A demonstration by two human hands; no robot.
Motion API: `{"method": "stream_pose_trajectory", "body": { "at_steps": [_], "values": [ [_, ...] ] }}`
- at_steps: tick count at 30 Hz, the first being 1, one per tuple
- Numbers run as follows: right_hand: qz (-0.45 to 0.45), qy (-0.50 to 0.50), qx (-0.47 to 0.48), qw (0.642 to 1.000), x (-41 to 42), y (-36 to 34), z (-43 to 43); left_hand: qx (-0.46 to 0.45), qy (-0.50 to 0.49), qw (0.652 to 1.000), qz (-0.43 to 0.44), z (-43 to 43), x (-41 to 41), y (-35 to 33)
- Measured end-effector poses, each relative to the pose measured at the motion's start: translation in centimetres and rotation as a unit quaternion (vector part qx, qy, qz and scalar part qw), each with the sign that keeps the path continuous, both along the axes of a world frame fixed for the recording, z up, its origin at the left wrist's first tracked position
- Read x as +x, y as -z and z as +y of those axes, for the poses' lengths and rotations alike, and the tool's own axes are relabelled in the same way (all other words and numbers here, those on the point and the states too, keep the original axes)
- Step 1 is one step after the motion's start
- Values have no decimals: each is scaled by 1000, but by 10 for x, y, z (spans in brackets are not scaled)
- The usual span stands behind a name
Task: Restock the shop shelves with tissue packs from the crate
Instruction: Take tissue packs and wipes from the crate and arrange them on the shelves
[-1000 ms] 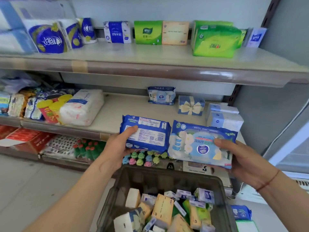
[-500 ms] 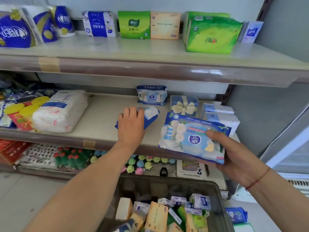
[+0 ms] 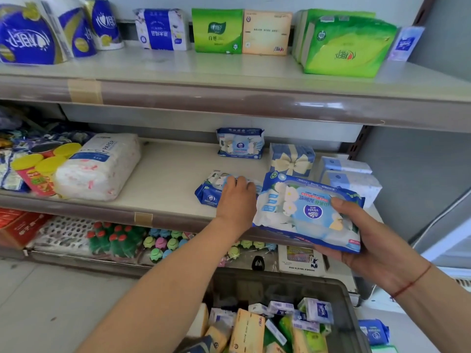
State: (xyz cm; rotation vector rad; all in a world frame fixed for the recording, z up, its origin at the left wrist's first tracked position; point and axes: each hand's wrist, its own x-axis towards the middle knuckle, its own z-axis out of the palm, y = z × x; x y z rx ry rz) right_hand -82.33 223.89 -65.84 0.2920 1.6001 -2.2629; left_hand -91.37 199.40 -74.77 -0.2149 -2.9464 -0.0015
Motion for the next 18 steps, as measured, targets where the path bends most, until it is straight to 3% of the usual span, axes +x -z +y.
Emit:
{"method": "stream_pose_trajectory", "body": {
  "at_steps": [3,5,6,8,10,15,18],
  "values": [
    [-9,6,3,1000,-3,1,4,144,-98,983,60,-31,-11,-23],
    [-4,4,7,1000,-7,0,4,202,-245,948,1,-61,-20,-34],
    [-2,1,10,1000,-8,-1,3,269,-285,915,-92,-74,-22,-36],
    [-1,3,14,1000,-9,-3,0,442,-289,818,-229,-87,-25,-37],
    [2,-1,18,1000,-9,-2,-4,526,-282,763,-248,-93,-30,-33],
    [2,-4,21,1000,-8,3,-7,583,-248,727,-265,-91,-32,-27],
    [0,-9,32,999,-7,5,-7,598,-229,728,-242,-92,-28,-23]
  ]
}}
